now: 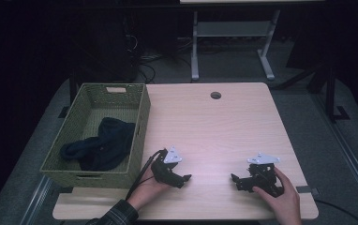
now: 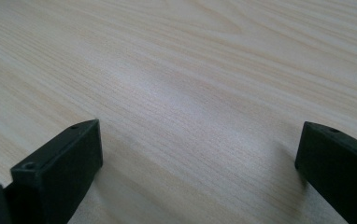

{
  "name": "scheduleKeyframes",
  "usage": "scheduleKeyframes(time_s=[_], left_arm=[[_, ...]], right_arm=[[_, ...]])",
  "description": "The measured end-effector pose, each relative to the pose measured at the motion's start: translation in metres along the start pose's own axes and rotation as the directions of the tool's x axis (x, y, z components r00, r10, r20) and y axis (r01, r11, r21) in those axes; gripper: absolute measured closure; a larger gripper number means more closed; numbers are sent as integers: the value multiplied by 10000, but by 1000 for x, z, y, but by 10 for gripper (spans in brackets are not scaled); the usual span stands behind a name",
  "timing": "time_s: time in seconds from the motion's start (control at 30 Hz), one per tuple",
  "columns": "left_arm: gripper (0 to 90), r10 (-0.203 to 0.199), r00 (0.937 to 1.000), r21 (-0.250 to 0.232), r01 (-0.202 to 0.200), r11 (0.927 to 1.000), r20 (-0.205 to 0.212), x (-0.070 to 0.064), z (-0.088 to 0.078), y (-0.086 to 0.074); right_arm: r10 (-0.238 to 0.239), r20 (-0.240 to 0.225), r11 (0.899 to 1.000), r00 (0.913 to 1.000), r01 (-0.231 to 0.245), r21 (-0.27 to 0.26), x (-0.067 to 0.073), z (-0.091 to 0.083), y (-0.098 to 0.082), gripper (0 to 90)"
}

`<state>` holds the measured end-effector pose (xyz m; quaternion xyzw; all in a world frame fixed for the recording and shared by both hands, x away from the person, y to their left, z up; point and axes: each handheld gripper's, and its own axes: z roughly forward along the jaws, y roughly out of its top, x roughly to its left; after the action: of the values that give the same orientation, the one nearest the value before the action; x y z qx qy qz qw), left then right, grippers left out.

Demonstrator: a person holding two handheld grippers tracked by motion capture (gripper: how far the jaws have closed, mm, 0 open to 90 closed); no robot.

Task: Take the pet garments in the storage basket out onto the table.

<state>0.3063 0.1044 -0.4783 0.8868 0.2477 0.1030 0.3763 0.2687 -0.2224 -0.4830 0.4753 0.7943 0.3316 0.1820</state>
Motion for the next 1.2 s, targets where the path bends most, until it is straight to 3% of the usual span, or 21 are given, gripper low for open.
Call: scheduleKeyframes(time_s=[0.53,1.2], left_arm=[[132,-143,9997,310,148,9994,-181,1,-3,2],[134,-416,9990,160,418,9990,-159,5,-16,5]], right_arm=[[7,-3,10000,10000,-7,2,0,0,0,4],[4,-1,10000,10000,-4,1,0,0,0,4]])
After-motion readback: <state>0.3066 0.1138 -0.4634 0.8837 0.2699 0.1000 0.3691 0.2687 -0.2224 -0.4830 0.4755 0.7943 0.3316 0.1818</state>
